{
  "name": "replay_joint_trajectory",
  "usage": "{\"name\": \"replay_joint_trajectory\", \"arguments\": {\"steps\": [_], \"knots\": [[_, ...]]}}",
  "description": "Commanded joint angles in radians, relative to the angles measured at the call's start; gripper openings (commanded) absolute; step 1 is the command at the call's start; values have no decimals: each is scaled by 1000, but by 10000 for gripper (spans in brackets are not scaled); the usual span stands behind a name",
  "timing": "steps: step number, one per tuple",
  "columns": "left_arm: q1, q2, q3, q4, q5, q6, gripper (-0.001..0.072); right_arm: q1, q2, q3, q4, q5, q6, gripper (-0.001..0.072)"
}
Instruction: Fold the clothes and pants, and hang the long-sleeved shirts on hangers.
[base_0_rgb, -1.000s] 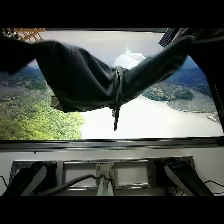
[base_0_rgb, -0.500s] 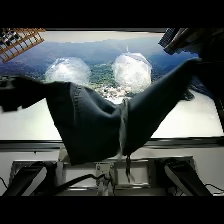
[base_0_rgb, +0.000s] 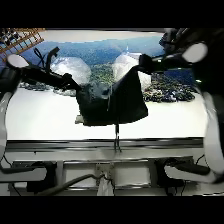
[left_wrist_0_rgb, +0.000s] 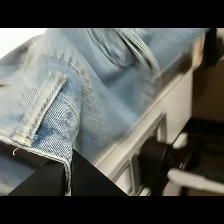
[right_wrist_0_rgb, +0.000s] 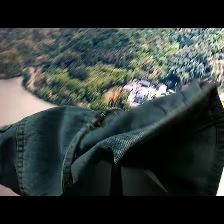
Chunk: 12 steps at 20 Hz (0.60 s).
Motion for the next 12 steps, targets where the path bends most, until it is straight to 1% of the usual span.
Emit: {"name": "replay_joint_trajectory", "arguments": {"steps": [1, 2, 4, 5, 7, 9, 10, 12], "knots": [[73, -101, -4, -148, 93, 72, 8, 0, -182, 55, 35, -191, -61, 30], [97, -102, 2, -216, 107, 93, 8, 0, -195, 71, 35, -223, -78, 30], [133, -102, 23, -304, 145, 96, 8, 0, -200, 103, 36, -287, -111, 28], [142, -102, 36, -335, 144, 96, 8, 0, -200, 119, 36, -298, -117, 28], [138, -102, 61, -340, 111, 100, 8, 0, -200, 142, 37, -290, -117, 28], [124, -101, 62, -336, 66, 104, 8, 0, -198, 147, 37, -244, -116, 29], [117, -101, 61, -323, 34, 104, 8, 0, -197, 147, 30, -193, -116, 28], [97, -101, 61, -248, -50, 104, 8, 0, -197, 142, -22, -81, -116, 27]]}}
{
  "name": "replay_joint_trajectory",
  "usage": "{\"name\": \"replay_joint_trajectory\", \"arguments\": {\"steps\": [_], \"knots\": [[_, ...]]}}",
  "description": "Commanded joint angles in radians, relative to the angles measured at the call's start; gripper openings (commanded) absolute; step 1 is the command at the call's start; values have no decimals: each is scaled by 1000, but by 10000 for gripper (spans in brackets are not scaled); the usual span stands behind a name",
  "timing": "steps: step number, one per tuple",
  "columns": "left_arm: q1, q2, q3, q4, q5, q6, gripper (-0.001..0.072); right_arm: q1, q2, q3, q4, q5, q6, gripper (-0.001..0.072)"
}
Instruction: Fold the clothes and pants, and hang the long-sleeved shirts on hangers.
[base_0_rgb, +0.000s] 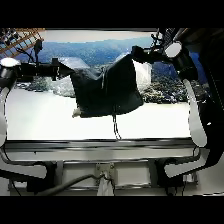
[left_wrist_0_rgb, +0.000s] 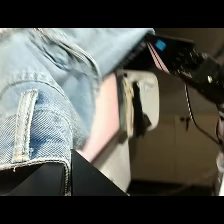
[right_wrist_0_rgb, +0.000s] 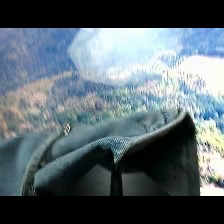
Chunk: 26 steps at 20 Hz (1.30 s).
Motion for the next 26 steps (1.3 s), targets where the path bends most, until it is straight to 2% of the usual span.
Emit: {"name": "replay_joint_trajectory", "arguments": {"steps": [1, 5, 7, 9, 11, 17, 22, 23, 24, 25, 26], "knots": [[-36, -1, 3, 99, -146, 6, 6, 0, -3, 1, -60, 172, -6, 27], [-143, 75, -76, 182, -191, 27, 6, 0, 89, -124, -90, 307, -9, 28], [-186, 128, -122, 291, -201, 13, 6, 0, 164, -219, -145, 376, -11, 28], [-207, 167, -167, 441, -201, -20, 6, -1, 232, -320, -201, 391, -11, 28], [-209, 176, -213, 515, -201, -42, 7, -1, 263, -404, -244, 391, -21, 28], [-217, 154, -388, 518, -124, -41, 9, 0, 262, -558, -279, 350, -51, 28], [-217, 154, -428, 530, -12, -41, 16, 0, 262, -575, -304, 360, -65, 29], [-217, 154, -428, 529, -9, -41, 68, 0, 262, -575, -301, 377, -64, 29], [-216, 154, -428, 529, -12, -41, 213, 0, 263, -574, -298, 393, -63, 81], [-211, 155, -427, 529, -21, -42, 391, -1, 272, -574, -293, 405, -63, 225], [-197, 156, -426, 529, -35, -57, 504, -2, 298, -573, -296, 388, -58, 371]]}}
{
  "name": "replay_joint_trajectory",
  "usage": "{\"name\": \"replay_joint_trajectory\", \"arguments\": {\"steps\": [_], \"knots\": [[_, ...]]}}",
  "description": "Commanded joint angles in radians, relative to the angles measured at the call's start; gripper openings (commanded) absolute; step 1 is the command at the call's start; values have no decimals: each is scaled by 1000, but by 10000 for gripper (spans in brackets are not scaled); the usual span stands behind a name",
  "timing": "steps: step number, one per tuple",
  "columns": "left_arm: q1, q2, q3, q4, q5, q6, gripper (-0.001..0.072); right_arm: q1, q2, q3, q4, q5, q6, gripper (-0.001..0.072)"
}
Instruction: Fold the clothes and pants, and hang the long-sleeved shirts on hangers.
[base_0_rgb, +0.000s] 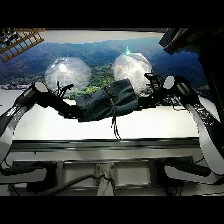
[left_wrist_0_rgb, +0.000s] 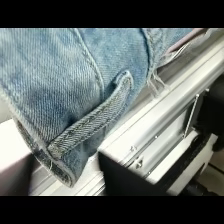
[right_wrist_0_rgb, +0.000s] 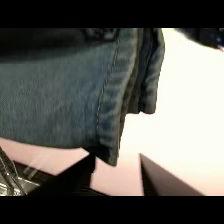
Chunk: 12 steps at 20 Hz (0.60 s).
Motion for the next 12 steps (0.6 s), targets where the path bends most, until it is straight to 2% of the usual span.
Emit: {"name": "replay_joint_trajectory", "arguments": {"steps": [1, 2, 3, 5, 6, 8, 9, 12], "knots": [[31, 4, -5, 5, -13, -33, 523, -10, 64, -4, -11, -48, 37, 498], [55, 10, -1, 4, -32, -34, 522, -32, 99, -4, -23, -121, 82, 623], [80, 18, 5, 4, -46, -47, 521, -72, 123, -4, -26, -208, 126, 666], [137, 50, 11, -49, -49, -66, 520, -188, 113, -4, 74, -306, 137, 670], [163, 73, 11, -116, -45, -64, 520, -252, 82, -3, 200, -305, 74, 670], [190, 119, 11, -282, -27, -8, 520, -359, -24, 25, 504, -174, -134, 698], [192, 140, 11, -364, -13, 19, 519, -391, -90, 56, 586, -99, -191, 699], [185, 167, 11, -540, 10, 47, 519, -417, -254, 186, 596, -18, -218, 699]]}}
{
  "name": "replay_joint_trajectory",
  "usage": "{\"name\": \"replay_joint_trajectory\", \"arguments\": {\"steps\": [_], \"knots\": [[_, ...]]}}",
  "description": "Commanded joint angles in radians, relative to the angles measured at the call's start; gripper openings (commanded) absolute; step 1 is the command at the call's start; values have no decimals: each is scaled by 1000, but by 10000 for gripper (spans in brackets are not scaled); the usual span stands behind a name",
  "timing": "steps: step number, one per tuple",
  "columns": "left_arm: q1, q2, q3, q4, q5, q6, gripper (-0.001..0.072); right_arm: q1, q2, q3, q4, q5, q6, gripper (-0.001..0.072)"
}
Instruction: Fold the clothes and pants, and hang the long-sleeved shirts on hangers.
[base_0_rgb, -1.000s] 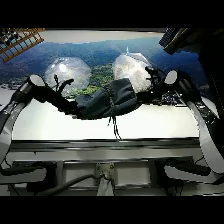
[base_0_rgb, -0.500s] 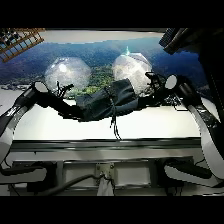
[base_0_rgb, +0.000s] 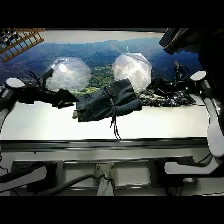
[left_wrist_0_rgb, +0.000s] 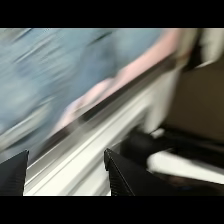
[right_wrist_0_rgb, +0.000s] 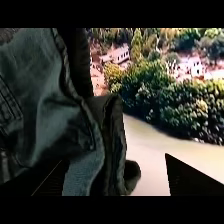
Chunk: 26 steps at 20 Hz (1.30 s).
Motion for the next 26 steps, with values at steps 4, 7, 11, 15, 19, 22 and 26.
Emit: {"name": "replay_joint_trajectory", "arguments": {"steps": [4, 7, 11, 15, 19, 22, 26], "knots": [[-15, 35, 1, -274, 24, 40, 519, -26, -296, 256, 152, 98, -114, 699], [-33, 34, 1, -274, 34, 40, 520, 24, -371, 315, 156, 129, -134, 700], [-40, 34, 1, -274, 42, 40, 520, 97, -405, 320, 113, 130, -167, 702], [-40, 34, 1, -274, 43, 40, 519, 126, -429, 319, 88, 151, -164, 702], [-40, 34, 1, -274, 42, 40, 519, 130, -429, 319, 88, 158, -164, 702], [-40, 34, 1, -274, 42, 40, 519, 142, -433, 313, 74, 159, -161, 702], [-40, 34, 1, -274, 42, 40, 519, 169, -441, 294, 75, 153, -154, 701]]}}
